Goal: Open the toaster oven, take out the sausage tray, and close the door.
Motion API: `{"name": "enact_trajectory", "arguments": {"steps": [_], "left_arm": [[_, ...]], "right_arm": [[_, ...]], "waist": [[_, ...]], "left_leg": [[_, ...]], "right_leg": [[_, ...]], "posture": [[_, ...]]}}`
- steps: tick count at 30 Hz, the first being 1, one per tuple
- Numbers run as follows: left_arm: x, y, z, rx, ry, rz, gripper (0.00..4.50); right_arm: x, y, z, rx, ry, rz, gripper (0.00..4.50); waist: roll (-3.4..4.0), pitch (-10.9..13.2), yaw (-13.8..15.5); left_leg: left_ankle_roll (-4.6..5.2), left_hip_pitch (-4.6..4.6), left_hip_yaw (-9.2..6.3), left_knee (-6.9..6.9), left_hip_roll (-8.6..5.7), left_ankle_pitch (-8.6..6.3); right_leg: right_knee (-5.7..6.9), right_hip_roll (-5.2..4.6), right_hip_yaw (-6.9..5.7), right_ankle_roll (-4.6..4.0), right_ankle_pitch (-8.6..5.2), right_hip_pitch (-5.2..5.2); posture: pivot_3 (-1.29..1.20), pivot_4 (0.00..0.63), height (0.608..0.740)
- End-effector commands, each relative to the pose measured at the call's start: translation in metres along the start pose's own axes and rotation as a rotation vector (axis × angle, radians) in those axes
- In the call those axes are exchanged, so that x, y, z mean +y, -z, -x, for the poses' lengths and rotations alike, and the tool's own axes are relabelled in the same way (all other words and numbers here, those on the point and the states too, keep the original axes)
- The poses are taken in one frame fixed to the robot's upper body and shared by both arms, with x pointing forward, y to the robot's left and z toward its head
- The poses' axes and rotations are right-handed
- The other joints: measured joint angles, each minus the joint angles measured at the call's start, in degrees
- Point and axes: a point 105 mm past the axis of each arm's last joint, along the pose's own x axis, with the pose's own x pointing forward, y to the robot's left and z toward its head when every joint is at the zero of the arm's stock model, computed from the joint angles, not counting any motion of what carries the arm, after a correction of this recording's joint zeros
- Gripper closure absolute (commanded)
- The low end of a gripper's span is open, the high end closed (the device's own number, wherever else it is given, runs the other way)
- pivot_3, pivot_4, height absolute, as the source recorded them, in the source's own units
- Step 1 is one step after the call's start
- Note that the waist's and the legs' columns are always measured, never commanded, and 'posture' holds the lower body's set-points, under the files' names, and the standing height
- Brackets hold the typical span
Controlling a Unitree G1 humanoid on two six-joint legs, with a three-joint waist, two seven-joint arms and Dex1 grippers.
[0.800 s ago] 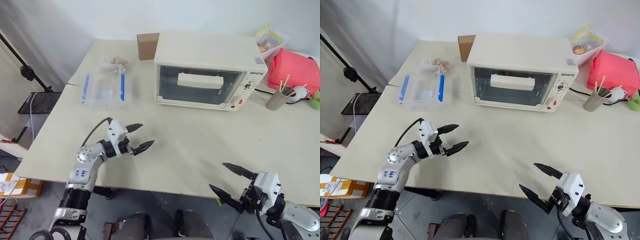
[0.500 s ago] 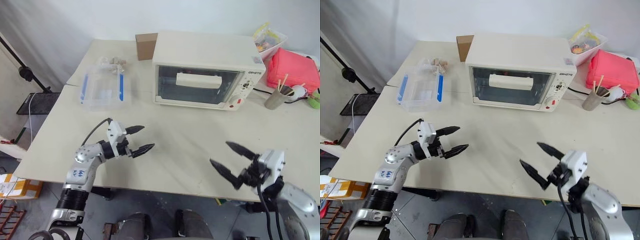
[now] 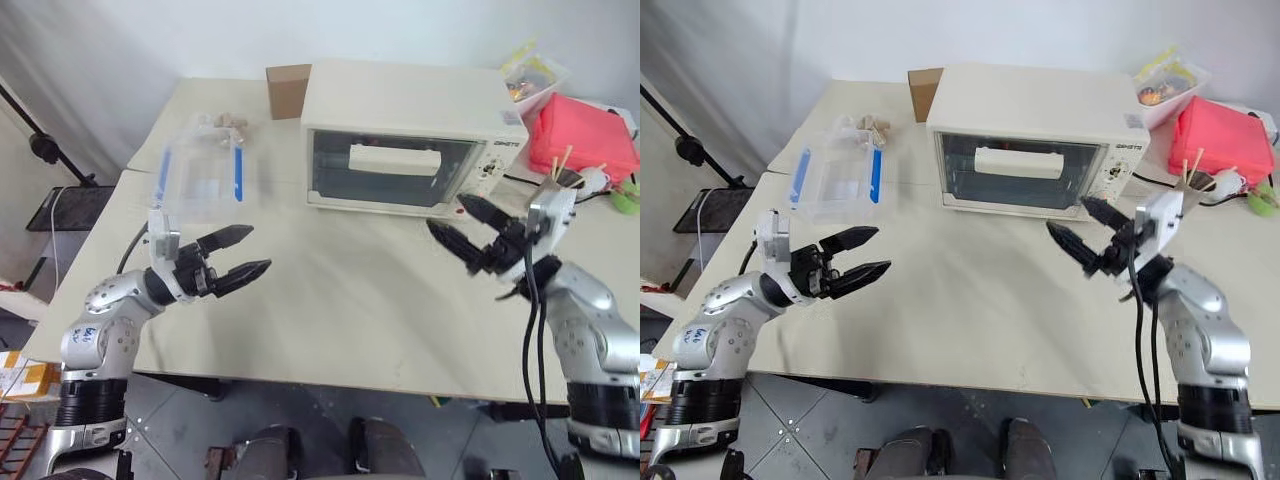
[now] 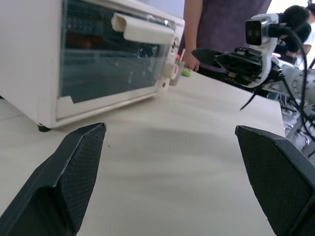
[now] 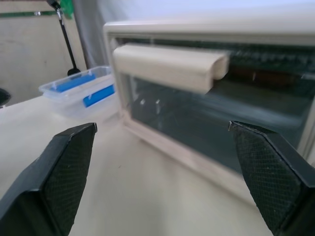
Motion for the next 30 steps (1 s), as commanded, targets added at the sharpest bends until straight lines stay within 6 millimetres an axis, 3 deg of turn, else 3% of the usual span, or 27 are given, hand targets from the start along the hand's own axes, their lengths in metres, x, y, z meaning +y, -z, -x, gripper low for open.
{"name": "enact_trajectory", "arguments": {"steps": [1, 5, 12, 21, 25, 30], "left_arm": [[-0.007, -0.012, -0.004, -0.039, 0.020, -0.030, 0.03], [-0.011, -0.010, -0.007, -0.034, 0.028, -0.023, 0.03], [-0.008, -0.007, -0.008, -0.040, 0.000, 0.002, 0.03], [0.012, -0.009, -0.020, -0.072, -0.033, 0.064, 0.03], [0.032, -0.021, -0.032, -0.140, -0.077, 0.060, 0.86], [0.054, -0.041, -0.077, -0.205, -0.056, 0.045, 2.32]], "right_arm": [[-0.008, 0.002, -0.014, 0.002, -0.010, 0.011, 0.00], [-0.015, -0.001, -0.026, -0.021, -0.009, 0.026, 0.00], [0.012, -0.020, -0.032, -0.118, -0.186, 0.079, 0.00], [0.051, 0.014, 0.001, 0.093, -0.397, 0.217, 0.00], [0.052, 0.025, 0.011, 0.148, -0.412, 0.271, 0.00], [0.052, 0.035, 0.016, 0.177, -0.423, 0.319, 0.00]], "waist": [[0.00, 0.0, 0.0], [0.00, 0.0, 0.2], [0.00, 0.0, 0.3], [-0.01, 0.0, 0.3], [-0.03, 0.0, 0.4], [-0.15, 0.1, 0.7]], "left_leg": [[0.00, 0.00, -0.03, -0.01, 0.00, 0.00], [0.00, -0.01, -0.04, -0.02, 0.01, 0.00], [0.01, -0.04, -0.06, -0.01, 0.01, -0.01], [-0.01, -0.04, -0.01, -0.05, 0.01, -0.01], [-0.05, -0.03, 0.02, -0.02, 0.01, 0.02], [-0.05, -0.09, 0.00, 0.14, 0.02, 0.02]], "right_leg": [[0.02, 0.00, -0.01, 0.00, 0.00, -0.01], [0.06, 0.00, -0.04, 0.00, 0.00, -0.02], [0.04, 0.00, -0.09, 0.01, 0.00, -0.02], [0.02, 0.00, -0.12, 0.01, 0.00, -0.04], [0.03, 0.01, -0.22, 0.01, 0.00, -0.04], [0.07, 0.00, -0.47, 0.01, 0.00, -0.02]], "posture": [[0.00, 0.150, 0.740], [0.00, 0.150, 0.740], [0.00, 0.150, 0.740], [0.00, 0.150, 0.740], [0.00, 0.150, 0.740], [0.00, 0.150, 0.740]]}}
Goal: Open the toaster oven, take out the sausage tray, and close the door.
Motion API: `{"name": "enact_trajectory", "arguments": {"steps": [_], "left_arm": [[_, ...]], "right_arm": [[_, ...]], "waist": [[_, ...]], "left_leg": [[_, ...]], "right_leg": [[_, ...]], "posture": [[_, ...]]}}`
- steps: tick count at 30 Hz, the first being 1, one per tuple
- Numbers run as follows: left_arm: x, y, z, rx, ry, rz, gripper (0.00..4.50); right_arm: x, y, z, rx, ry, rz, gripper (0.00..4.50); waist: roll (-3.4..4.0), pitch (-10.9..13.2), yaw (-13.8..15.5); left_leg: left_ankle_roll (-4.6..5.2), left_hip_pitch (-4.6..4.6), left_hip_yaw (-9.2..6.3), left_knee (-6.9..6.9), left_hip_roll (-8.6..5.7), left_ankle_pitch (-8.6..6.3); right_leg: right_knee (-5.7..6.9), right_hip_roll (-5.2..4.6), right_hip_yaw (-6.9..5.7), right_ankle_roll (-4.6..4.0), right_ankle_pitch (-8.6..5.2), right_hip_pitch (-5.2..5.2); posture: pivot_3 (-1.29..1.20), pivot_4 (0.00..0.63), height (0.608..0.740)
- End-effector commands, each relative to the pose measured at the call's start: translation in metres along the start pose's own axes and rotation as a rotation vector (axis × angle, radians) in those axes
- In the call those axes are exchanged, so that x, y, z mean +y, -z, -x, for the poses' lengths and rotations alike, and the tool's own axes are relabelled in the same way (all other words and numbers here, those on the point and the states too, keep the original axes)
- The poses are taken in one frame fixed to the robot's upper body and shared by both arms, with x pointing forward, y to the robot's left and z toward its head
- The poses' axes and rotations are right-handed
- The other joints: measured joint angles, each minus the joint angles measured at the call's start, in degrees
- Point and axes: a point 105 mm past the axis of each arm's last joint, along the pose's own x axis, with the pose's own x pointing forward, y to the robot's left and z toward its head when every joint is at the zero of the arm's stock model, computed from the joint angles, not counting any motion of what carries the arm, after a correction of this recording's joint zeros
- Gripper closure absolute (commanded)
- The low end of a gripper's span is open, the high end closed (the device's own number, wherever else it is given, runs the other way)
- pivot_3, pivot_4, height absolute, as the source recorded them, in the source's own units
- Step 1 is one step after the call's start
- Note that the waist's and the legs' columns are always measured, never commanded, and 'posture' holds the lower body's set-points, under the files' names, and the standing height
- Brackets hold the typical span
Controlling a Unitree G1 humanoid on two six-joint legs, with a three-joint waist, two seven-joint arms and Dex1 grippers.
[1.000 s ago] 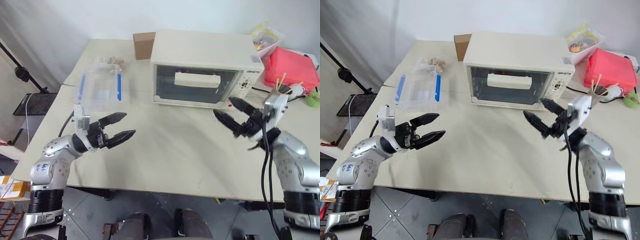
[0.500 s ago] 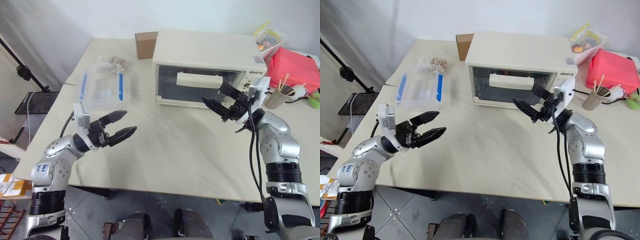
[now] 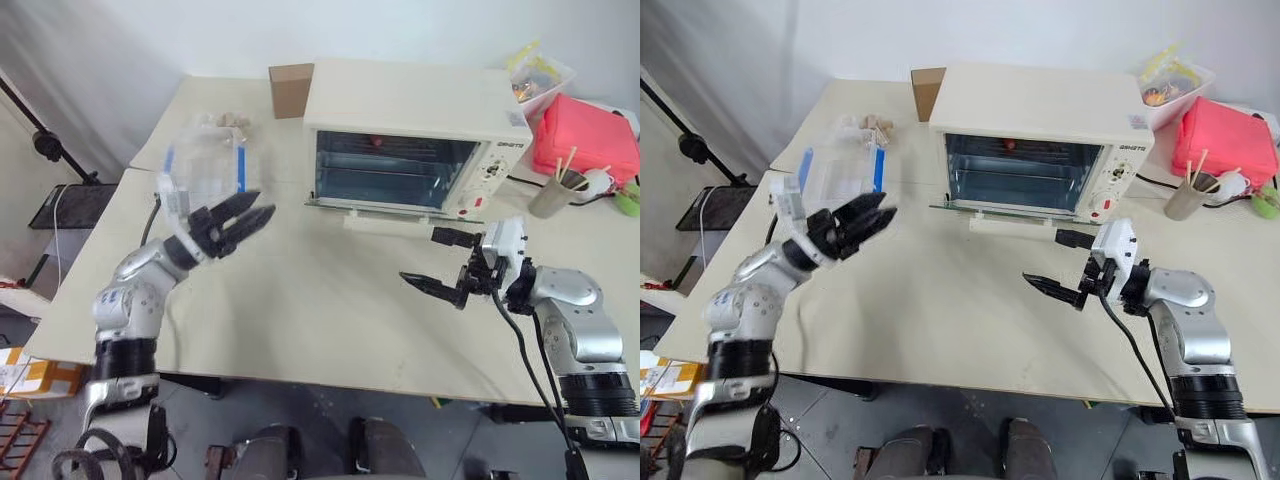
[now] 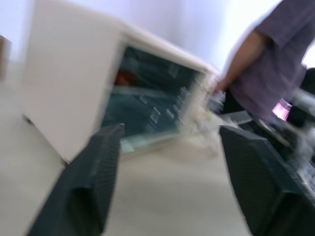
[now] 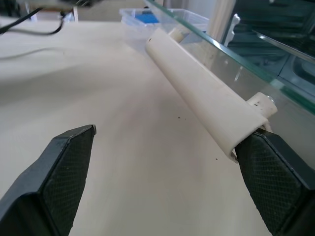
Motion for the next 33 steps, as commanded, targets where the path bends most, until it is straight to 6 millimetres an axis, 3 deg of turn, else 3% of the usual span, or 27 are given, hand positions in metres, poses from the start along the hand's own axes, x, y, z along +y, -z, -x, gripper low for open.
{"name": "enact_trajectory", "arguments": {"steps": [1, 7, 13, 16, 21, 25, 28, 33], "left_arm": [[0.002, -0.006, -0.031, -0.013, 0.049, -0.039, 2.63], [-0.007, 0.024, -0.060, 0.099, 0.150, -0.064, 4.47], [-0.011, 0.043, -0.063, 0.148, 0.191, -0.064, 4.47], [-0.022, 0.061, -0.053, 0.217, 0.272, -0.063, 4.47], [-0.034, 0.095, -0.027, 0.357, 0.366, -0.099, 4.47], [-0.036, 0.099, -0.023, 0.359, 0.352, -0.103, 4.47], [-0.035, 0.100, -0.019, 0.365, 0.335, -0.109, 4.47], [-0.034, 0.096, -0.010, 0.342, 0.284, -0.099, 4.47]], "right_arm": [[0.007, -0.010, -0.005, -0.029, -0.060, 0.082, 0.00], [0.005, -0.007, -0.002, -0.019, -0.043, 0.105, 0.00], [0.010, -0.001, 0.013, 0.003, 0.021, 0.108, 0.00], [0.022, 0.007, 0.037, 0.038, 0.111, 0.093, 0.00], [0.051, 0.037, 0.097, 0.193, 0.318, 0.027, 0.00], [0.042, 0.034, 0.126, 0.244, 0.485, 0.020, 0.00], [0.030, 0.023, 0.128, 0.220, 0.533, 0.042, 0.00], [0.011, 0.000, 0.090, 0.196, 0.441, 0.145, 0.00]], "waist": [[-0.01, 0.0, -0.1], [-0.02, 0.0, -0.2], [-0.15, 0.1, 0.0], [-0.15, 0.1, 0.5], [-0.14, 0.1, 1.6], [-0.19, 0.1, 1.0], [-0.18, 0.1, 0.5], [-0.13, 0.1, -0.2]], "left_leg": [[0.01, -0.04, 0.01, 0.02, 0.00, -0.01], [0.03, -0.02, 0.09, 0.06, 0.07, -0.02], [0.04, -0.15, 0.01, 0.27, 0.08, -0.02], [0.05, -0.17, -0.12, 0.29, 0.08, -0.03], [0.02, -0.16, -0.20, 0.28, 0.08, -0.10], [0.06, -0.22, -0.01, 0.52, 0.03, -0.11], [-0.03, 0.00, -0.04, 0.42, 0.07, -0.19], [-0.11, 0.07, -0.02, 0.32, 0.16, -0.22]], "right_leg": [[-0.02, -0.01, -0.09, 0.00, 0.00, 0.00], [0.01, 0.01, -0.86, 0.01, 0.00, -0.03], [0.02, -0.03, -0.86, 0.00, 0.00, -0.01], [0.03, -0.08, -0.82, 0.00, 0.00, 0.03], [0.01, -0.07, -0.80, 0.00, 0.00, 0.12], [-0.23, -0.15, -0.67, 0.12, 0.14, 0.11], [-0.29, -0.23, -0.47, 0.08, 0.31, 0.23], [-0.20, -0.21, -0.55, 0.05, 0.30, 0.15]], "posture": [[0.00, 0.150, 0.740], [0.00, 0.150, 0.740], [0.00, 0.150, 0.740], [0.00, 0.150, 0.740], [0.00, 0.150, 0.740], [0.00, 0.150, 0.740], [0.00, 0.150, 0.740], [0.00, 0.150, 0.740]]}}
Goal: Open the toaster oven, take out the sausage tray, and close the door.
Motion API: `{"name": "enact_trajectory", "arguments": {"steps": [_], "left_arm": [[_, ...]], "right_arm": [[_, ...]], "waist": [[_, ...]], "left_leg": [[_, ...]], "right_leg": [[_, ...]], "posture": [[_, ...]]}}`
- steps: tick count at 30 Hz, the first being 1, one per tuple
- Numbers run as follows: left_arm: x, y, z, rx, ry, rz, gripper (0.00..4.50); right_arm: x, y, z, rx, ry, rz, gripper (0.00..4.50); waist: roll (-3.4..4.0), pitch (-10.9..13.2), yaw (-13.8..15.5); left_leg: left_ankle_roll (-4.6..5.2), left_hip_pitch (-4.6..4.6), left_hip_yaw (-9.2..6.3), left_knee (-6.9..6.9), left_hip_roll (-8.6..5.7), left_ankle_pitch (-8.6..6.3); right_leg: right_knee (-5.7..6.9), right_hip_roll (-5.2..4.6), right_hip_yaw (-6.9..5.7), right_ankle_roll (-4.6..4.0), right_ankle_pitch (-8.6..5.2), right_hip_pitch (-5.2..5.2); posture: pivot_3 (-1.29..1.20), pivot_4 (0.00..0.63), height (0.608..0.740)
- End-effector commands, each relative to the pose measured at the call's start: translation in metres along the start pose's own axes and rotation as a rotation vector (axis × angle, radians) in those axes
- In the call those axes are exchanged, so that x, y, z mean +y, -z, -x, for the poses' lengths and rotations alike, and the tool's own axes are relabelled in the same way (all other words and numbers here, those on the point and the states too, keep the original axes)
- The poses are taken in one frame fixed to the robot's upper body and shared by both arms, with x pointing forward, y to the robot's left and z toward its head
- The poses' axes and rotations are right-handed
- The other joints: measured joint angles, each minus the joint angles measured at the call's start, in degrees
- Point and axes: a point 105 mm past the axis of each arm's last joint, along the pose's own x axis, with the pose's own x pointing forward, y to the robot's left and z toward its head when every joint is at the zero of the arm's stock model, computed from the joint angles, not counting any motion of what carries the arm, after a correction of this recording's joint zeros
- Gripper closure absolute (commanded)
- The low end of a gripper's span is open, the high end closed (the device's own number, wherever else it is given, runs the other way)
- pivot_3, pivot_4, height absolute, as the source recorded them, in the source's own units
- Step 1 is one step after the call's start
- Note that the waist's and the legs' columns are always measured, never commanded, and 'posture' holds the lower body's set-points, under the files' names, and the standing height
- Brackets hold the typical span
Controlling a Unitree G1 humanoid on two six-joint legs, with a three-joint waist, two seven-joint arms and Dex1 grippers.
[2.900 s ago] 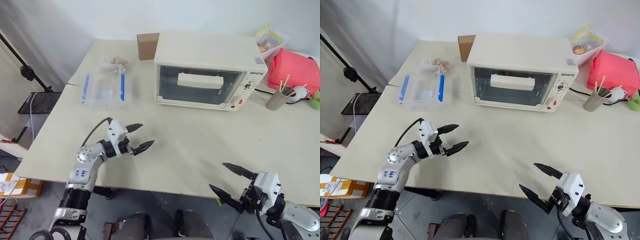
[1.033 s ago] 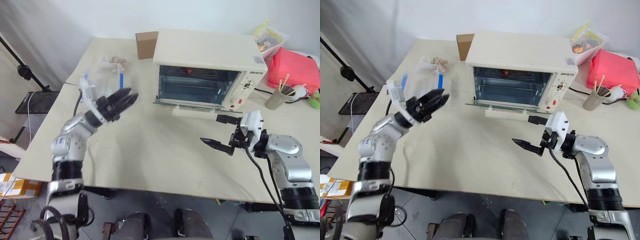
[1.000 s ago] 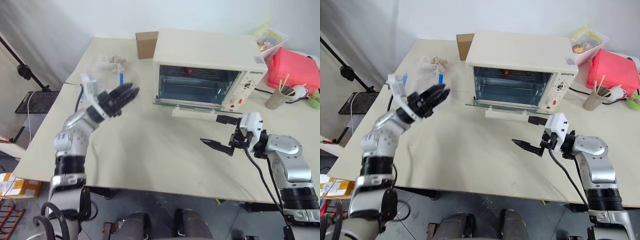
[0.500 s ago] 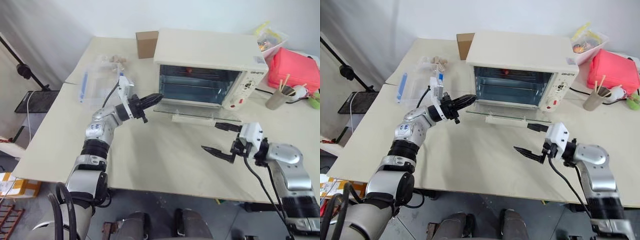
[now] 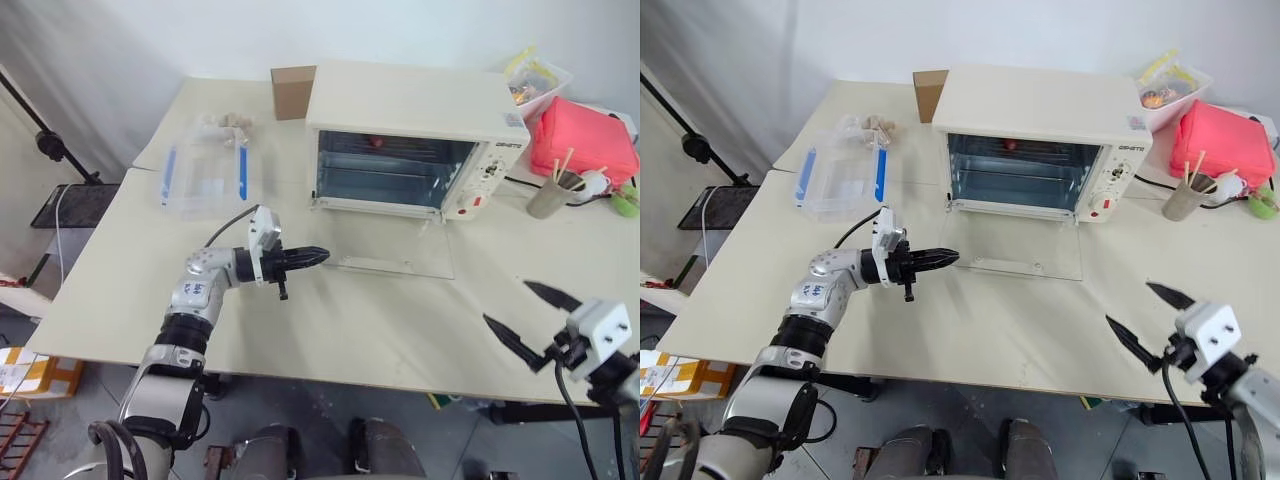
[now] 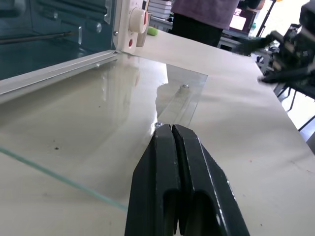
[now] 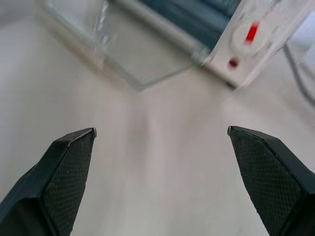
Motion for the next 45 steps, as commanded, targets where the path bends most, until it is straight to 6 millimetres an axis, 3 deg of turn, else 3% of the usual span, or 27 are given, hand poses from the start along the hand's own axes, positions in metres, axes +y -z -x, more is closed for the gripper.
{"name": "enact_trajectory", "arguments": {"steps": [1, 3, 7, 8, 14, 18, 26, 31, 40, 45], "left_arm": [[0.001, -0.013, 0.005, -0.043, -0.037, -0.029, 4.47], [0.001, -0.014, 0.008, -0.049, -0.055, -0.029, 4.30], [-0.006, -0.030, 0.031, -0.136, -0.154, -0.054, 3.34], [-0.009, -0.031, 0.035, -0.140, -0.164, -0.051, 3.01], [-0.020, -0.037, 0.050, -0.176, -0.253, -0.055, 1.16], [-0.024, -0.038, 0.056, -0.188, -0.318, -0.084, 0.04], [-0.036, -0.036, 0.056, -0.204, -0.314, -0.061, 0.04], [-0.029, -0.042, 0.049, -0.211, -0.294, -0.067, 0.00], [-0.004, -0.055, 0.019, -0.192, -0.159, -0.075, 0.00], [0.017, -0.077, -0.002, -0.228, -0.121, -0.062, 0.00]], "right_arm": [[0.001, -0.023, -0.020, -0.041, -0.045, 0.088, 0.00], [0.001, -0.030, -0.033, -0.059, -0.047, 0.100, 0.00], [-0.003, -0.062, -0.119, -0.088, 0.009, 0.270, 0.00], [-0.008, -0.065, -0.131, -0.072, 0.055, 0.302, 0.00], [-0.009, -0.089, -0.187, -0.142, 0.077, 0.423, 0.00], [-0.017, -0.087, -0.214, -0.103, 0.129, 0.530, 0.00], [-0.037, -0.084, -0.246, -0.006, 0.236, 0.687, 0.00], [-0.044, -0.084, -0.252, 0.019, 0.263, 0.712, 1.29], [-0.050, -0.092, -0.253, 0.000, 0.317, 0.767, 4.35], [-0.050, -0.100, -0.252, -0.026, 0.322, 0.801, 4.46]], "waist": [[0.00, 0.0, 0.0], [0.00, 0.0, 0.5], [0.09, 0.1, -1.2], [0.10, 0.1, -1.6], [0.15, 0.1, -0.2], [0.16, 0.1, -0.4], [0.18, 0.1, -1.3], [0.18, 0.1, -1.8], [0.19, 0.1, -1.7], [0.18, 0.1, -1.8]], "left_leg": [[0.00, -0.02, 0.02, 0.00, 0.03, 0.00], [0.07, -0.05, -0.03, 0.01, 0.04, 0.05], [0.17, -0.12, 0.19, 0.13, -0.02, 0.08], [0.17, -0.06, 0.19, 0.18, 0.00, 0.10], [0.01, -0.22, -0.17, 0.00, 0.06, 0.14], [0.14, -0.38, -0.09, 0.17, -0.04, 0.14], [0.12, -0.44, -0.14, 0.20, 0.00, 0.20], [0.13, -0.47, -0.15, 0.18, 0.04, 0.22], [0.12, -0.62, -0.15, 0.20, 0.04, 0.26], [0.13, -0.70, -0.17, 0.23, 0.04, 0.32]], "right_leg": [[0.01, 0.01, -0.04, 0.00, 0.00, -0.04], [0.06, 0.02, -0.13, -0.01, 0.00, -0.06], [0.07, -0.04, -0.08, -0.09, 0.08, -0.13], [0.05, -0.06, -0.07, -0.09, 0.09, -0.14], [0.22, 0.04, -0.32, -0.18, 0.05, -0.25], [0.12, -0.03, -0.33, -0.12, 0.09, -0.26], [0.14, 0.02, -0.35, -0.11, 0.09, -0.27], [0.14, 0.09, -0.37, -0.11, 0.09, -0.28], [0.14, 0.12, -0.40, -0.11, 0.09, -0.38], [0.16, 0.15, -0.46, -0.11, 0.09, -0.42]], "posture": [[0.00, 0.150, 0.740], [0.00, 0.150, 0.740], [0.00, 0.150, 0.740], [0.00, 0.150, 0.740], [0.00, 0.150, 0.740], [0.00, 0.150, 0.740], [0.00, 0.150, 0.740], [0.00, 0.150, 0.740], [0.00, 0.150, 0.740], [0.00, 0.150, 0.740]]}}
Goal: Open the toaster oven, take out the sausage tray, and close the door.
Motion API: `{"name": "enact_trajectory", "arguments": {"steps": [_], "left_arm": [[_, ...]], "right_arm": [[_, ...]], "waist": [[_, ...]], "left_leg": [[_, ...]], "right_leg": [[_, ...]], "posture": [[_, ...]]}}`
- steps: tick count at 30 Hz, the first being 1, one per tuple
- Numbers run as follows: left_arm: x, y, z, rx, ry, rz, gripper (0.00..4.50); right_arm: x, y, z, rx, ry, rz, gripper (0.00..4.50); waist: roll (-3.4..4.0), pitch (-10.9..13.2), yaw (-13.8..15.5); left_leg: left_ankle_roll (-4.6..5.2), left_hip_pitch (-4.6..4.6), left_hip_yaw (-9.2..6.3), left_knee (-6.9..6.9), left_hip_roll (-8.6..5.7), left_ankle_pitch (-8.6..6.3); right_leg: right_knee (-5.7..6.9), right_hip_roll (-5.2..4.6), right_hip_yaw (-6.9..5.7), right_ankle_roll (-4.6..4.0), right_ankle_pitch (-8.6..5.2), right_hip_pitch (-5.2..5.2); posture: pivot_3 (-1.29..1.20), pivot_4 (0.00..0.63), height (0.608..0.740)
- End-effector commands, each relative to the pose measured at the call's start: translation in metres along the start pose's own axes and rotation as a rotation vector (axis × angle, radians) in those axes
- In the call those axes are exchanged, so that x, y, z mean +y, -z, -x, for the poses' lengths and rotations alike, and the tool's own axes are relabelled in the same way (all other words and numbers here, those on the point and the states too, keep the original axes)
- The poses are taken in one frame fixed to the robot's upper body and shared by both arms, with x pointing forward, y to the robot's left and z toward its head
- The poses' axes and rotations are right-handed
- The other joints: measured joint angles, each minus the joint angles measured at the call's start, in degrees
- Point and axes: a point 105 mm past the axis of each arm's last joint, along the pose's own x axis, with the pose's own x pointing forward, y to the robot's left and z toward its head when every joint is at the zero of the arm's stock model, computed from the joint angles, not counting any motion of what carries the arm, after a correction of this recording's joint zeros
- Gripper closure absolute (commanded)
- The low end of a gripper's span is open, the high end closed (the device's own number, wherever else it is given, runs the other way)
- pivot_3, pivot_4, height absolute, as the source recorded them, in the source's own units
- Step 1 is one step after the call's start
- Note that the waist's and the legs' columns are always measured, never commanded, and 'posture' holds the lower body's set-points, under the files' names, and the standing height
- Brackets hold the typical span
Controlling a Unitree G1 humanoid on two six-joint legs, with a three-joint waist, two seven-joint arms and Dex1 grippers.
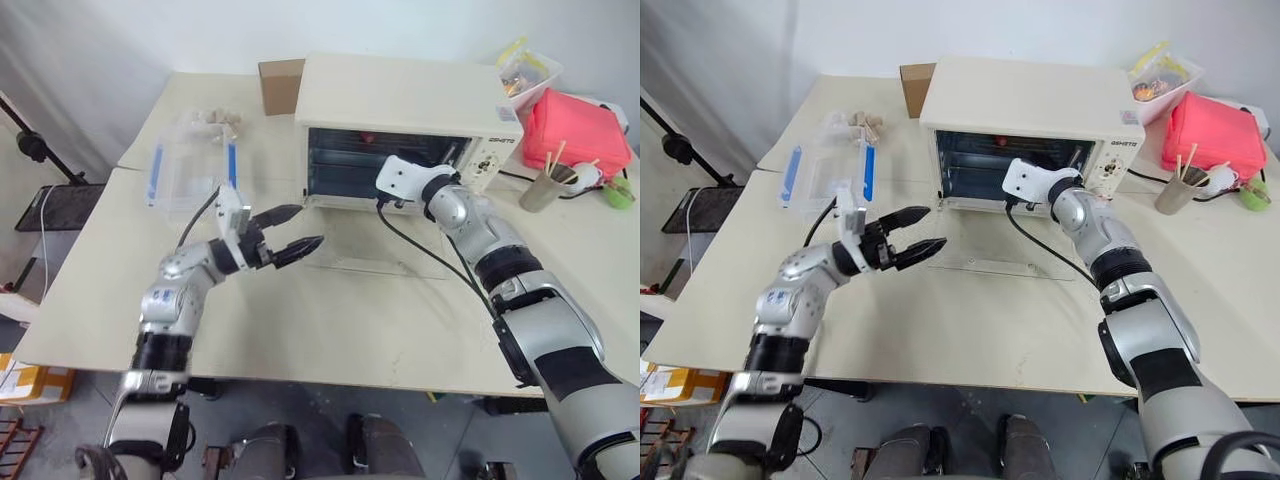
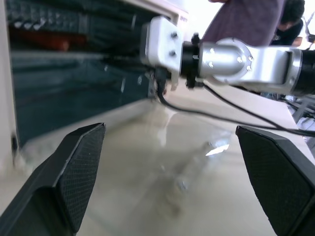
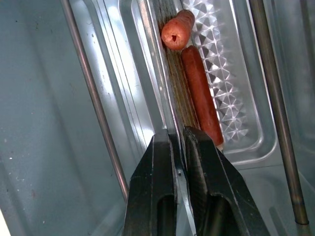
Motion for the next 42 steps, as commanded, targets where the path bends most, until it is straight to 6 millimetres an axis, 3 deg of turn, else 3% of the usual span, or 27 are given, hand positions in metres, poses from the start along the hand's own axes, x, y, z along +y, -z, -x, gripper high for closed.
{"name": "enact_trajectory", "arguments": {"steps": [1, 4, 11, 28, 37, 42], "left_arm": [[0.012, -0.013, -0.019, -0.035, 0.005, 0.025, 0.00], [0.029, -0.027, -0.040, -0.057, -0.048, 0.109, 0.00], [0.037, -0.039, -0.040, -0.090, -0.022, 0.147, 0.00], [0.036, -0.044, -0.040, -0.118, 0.026, 0.178, 0.00], [0.032, -0.041, -0.021, -0.081, 0.065, 0.171, 0.00], [0.032, -0.035, 0.008, -0.009, 0.044, 0.374, 0.00]], "right_arm": [[-0.031, -0.017, -0.001, -0.073, 0.112, -0.004, 4.46], [-0.041, -0.025, 0.002, -0.118, 0.132, 0.031, 4.46], [-0.034, -0.036, 0.019, -0.202, 0.079, 0.076, 4.46], [0.001, -0.041, 0.125, -0.221, -0.061, 0.088, 4.46], [0.012, -0.041, 0.164, -0.194, -0.065, 0.083, 4.46], [0.026, -0.047, 0.181, -0.212, -0.130, 0.087, 4.46]], "waist": [[0.00, 0.0, -0.1], [-0.03, 0.0, 0.0], [-0.03, 0.0, -0.2], [-0.04, 0.0, 0.9], [-0.05, 0.0, 1.8], [-0.05, 0.0, 1.7]], "left_leg": [[0.00, 0.00, 0.01, -0.03, 0.01, 0.00], [0.04, -0.16, -0.02, -0.02, 0.01, 0.03], [0.06, -0.53, 0.10, -0.17, -0.03, 0.08], [0.10, -0.74, 0.08, 0.03, -0.12, 0.13], [0.13, -0.72, 0.10, 0.36, -0.17, 0.14], [0.13, -0.72, 0.08, 0.41, -0.16, 0.14]], "right_leg": [[0.00, 0.00, -0.01, 0.00, 0.00, -0.02], [0.01, 0.03, -0.08, 0.00, 0.00, -0.14], [0.21, 0.04, -0.06, 0.01, 0.01, -0.81], [0.22, 0.15, -0.08, 0.01, 0.01, -0.91], [0.34, 0.18, -0.03, 0.03, 0.02, -0.83], [0.39, 0.19, 0.03, 0.03, 0.02, -0.83]], "posture": [[0.00, 0.150, 0.740], [0.00, 0.150, 0.740], [0.00, 0.150, 0.740], [0.00, 0.150, 0.740], [0.00, 0.150, 0.740], [0.00, 0.150, 0.740]]}}
